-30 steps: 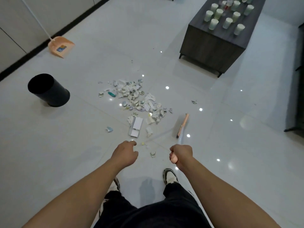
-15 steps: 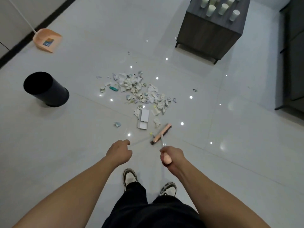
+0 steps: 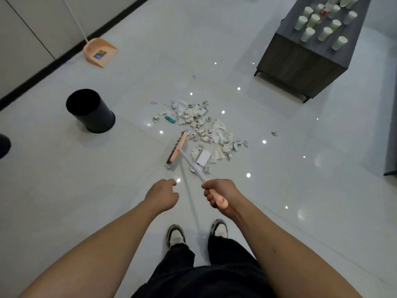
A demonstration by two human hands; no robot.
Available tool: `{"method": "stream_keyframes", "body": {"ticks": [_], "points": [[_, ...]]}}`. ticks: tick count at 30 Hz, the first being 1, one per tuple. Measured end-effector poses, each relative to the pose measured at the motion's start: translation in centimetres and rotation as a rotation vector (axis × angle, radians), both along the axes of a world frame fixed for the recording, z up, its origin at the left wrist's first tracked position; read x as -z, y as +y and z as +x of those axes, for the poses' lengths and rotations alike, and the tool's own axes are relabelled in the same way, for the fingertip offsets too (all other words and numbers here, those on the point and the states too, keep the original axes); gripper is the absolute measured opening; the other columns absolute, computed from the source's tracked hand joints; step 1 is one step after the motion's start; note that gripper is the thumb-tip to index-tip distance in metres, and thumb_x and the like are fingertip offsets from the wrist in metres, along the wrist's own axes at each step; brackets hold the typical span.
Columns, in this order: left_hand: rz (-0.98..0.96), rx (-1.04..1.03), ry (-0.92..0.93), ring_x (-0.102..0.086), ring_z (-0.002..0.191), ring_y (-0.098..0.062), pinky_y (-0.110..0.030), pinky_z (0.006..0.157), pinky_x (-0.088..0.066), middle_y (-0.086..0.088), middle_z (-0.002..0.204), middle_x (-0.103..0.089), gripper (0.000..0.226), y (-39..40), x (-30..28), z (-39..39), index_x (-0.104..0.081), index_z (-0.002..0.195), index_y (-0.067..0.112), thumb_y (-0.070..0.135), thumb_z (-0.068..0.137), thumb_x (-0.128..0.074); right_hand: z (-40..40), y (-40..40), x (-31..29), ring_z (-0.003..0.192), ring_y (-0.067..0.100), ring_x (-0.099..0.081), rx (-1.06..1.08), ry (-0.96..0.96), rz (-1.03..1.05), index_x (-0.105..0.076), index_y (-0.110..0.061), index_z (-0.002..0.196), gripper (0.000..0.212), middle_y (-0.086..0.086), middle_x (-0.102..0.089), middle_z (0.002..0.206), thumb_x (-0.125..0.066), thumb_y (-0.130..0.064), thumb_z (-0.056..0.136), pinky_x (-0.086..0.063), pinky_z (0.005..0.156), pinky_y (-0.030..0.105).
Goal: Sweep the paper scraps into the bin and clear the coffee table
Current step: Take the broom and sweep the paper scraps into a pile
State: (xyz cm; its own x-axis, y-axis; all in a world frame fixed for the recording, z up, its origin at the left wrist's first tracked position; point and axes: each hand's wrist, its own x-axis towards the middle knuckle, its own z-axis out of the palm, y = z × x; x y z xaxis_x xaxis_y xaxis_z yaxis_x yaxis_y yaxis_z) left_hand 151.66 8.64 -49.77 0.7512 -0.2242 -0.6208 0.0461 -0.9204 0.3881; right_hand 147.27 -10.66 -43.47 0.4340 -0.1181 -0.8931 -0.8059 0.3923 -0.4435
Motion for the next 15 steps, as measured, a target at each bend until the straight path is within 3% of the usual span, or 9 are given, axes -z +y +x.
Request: {"method": "stream_keyframes", "body": {"ticks": [7, 12, 15], "points": [[0.084, -0.114, -0.023, -0.053, 0.111, -0.022, -0.027, 0.08, -0.041, -0.004, 0.128, -0.053, 0.047, -0.2, -0.4, 0.7, -0.05, 0.135, 0.024, 0.031, 0.088, -0.052, 2.6, -1.7, 1.8, 0.038, 0.015, -0.043, -0.243, 0.106, -0.035, -0.063, 0.008, 0.095, 0.018, 0.013, -0.054, 0.063, -0.069, 0.003, 0.078, -0.034, 0.035, 0.018], [0.118, -0.093, -0.021, -0.051, 0.118, -0.025, -0.03, 0.089, -0.042, -0.006, 0.13, -0.052, 0.048, -5.4, -0.5, 2.4, -0.049, 0.137, 0.023, 0.032, 0.09, -0.052, 5.2, -8.8, 2.1, 0.025, 0.019, -0.044, -0.277, 0.121, -0.184, -0.058, 0.006, 0.088, 0.023, 0.023, -0.054, 0.081, -0.069, 0.016, 0.072, -0.038, 0.035, 0.017], [0.091, -0.054, -0.023, -0.051, 0.117, -0.025, -0.029, 0.086, -0.041, -0.006, 0.13, -0.051, 0.049, -10.2, -0.4, 4.1, -0.049, 0.137, 0.023, 0.032, 0.089, -0.053, 6.6, -13.5, 2.0, 0.03, 0.02, -0.047, -0.388, 0.087, -0.301, -0.06, 0.005, 0.078, 0.017, 0.02, -0.054, 0.07, -0.071, 0.015, 0.071, -0.039, 0.039, 0.02]]}}
